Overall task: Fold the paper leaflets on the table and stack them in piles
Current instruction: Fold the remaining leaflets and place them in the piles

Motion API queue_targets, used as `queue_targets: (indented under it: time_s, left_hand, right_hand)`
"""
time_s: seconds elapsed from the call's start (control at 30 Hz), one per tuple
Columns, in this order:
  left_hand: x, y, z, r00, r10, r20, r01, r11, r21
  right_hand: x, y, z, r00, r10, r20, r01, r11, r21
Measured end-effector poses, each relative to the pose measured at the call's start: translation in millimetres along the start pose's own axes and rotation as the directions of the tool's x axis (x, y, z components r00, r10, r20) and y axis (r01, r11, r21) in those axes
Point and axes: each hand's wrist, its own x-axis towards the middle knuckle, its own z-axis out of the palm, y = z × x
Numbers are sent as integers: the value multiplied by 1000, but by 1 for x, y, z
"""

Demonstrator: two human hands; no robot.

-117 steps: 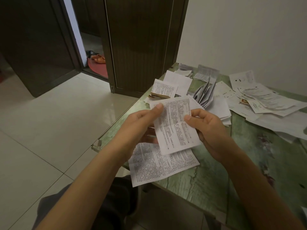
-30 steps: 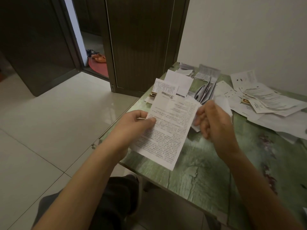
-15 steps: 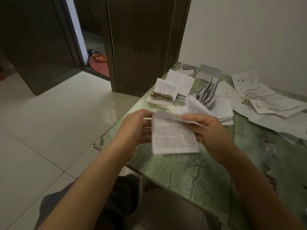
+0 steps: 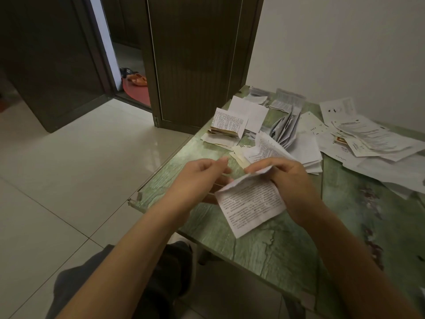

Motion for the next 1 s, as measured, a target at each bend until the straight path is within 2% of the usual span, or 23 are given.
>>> queue_targets:
  time_s: [0.1,0.23,0.43,0.5,0.63,0.67,0.83,1.0]
  left_hand:
    - [-1,0,5,992,-59,113,55,998,43]
    - [-6,2,4,979,-13,203,7,1000,30]
    - [-3,-2,2,996,-51,71,53,998,-29]
    - [-1,-2,0,998,-49,34,50,998,-26]
    - [2,-2,-8,998,-62,12,62,998,-17]
    - [2,-2,-9,998,-60,15,60,998,-12]
    - [1,-5,-9,999,-27,40,26,999,34]
    - [0,-5,-6,999,-6,33,5,1000,27]
  right_hand:
    - [-1,5,7,994,76,-83,-74,997,20]
    - [0,4,5,989,48,-137,-41,998,53]
    - [-3,3,1,999,-48,-25,50,993,106]
    - [-2,2,0,1000,-9,-7,10,994,106]
    - [2,-4,-6,993,117,14,-116,959,258]
    - [2,-4,-7,993,115,39,-121,964,236]
    - [-4,-5,-8,961,112,254,-92,992,-90]
    - [-7,-2,-1,980,57,189,-32,991,-130]
